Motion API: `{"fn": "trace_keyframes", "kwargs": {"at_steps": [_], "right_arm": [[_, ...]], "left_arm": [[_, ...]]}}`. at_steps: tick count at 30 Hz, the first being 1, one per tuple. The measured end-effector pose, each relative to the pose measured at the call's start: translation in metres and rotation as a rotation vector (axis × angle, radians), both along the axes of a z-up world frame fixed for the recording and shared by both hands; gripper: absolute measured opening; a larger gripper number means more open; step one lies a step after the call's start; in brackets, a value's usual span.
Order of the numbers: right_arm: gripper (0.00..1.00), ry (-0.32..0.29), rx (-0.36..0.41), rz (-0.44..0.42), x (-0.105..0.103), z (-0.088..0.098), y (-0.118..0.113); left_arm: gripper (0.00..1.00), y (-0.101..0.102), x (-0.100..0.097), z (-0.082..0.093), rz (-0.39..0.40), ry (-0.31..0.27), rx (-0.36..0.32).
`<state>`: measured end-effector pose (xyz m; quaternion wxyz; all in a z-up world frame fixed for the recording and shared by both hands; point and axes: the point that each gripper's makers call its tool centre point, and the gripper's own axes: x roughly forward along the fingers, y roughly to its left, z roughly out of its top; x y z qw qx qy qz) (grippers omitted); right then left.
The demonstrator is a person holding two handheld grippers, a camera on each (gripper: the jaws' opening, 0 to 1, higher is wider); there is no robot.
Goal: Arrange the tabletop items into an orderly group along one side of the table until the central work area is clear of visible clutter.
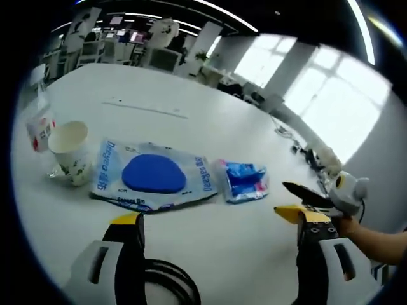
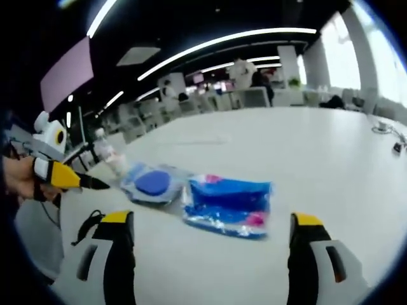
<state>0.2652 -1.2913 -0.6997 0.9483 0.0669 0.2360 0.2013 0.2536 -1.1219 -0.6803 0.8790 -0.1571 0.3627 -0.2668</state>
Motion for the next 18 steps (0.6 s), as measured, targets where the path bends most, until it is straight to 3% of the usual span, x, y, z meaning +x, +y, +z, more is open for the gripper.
{"fn": "trace_keyframes", "kwargs": {"at_steps": [18], "right_arm": [[0.99, 0.005, 0.035, -0.016, -0.015, 0.008, 0.016]], "left_arm": [[1.00, 0.058, -0.011, 0.000, 0.078, 0.010, -0.003]]}}
